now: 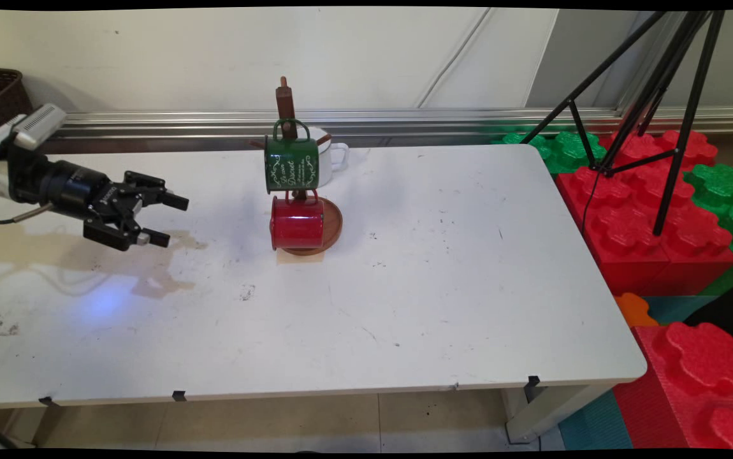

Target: Pick up the red mug from the rack

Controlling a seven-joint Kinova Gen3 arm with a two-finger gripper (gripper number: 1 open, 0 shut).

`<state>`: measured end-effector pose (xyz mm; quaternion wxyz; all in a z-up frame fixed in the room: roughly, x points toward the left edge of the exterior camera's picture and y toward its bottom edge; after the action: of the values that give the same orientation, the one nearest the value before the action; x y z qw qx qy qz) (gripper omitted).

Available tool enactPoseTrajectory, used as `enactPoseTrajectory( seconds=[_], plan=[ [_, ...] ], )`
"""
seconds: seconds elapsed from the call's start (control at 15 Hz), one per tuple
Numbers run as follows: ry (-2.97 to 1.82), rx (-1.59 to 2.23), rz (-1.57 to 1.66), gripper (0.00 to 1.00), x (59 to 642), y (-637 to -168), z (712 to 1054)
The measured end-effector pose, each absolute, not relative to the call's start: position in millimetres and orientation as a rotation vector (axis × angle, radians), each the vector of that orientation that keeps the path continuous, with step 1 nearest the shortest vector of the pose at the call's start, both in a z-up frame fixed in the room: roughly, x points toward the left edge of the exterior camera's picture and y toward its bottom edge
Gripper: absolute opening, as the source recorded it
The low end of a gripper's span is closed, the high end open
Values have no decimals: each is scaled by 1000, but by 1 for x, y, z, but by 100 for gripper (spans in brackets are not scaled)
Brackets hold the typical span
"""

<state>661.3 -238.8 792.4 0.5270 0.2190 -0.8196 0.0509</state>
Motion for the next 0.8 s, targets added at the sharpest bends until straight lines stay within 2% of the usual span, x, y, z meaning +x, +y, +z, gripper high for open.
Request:
enactPoseTrajectory(
  seconds=[0.8],
  plan=[
    [-1875,597,87,100,639,-247,755]
  ],
)
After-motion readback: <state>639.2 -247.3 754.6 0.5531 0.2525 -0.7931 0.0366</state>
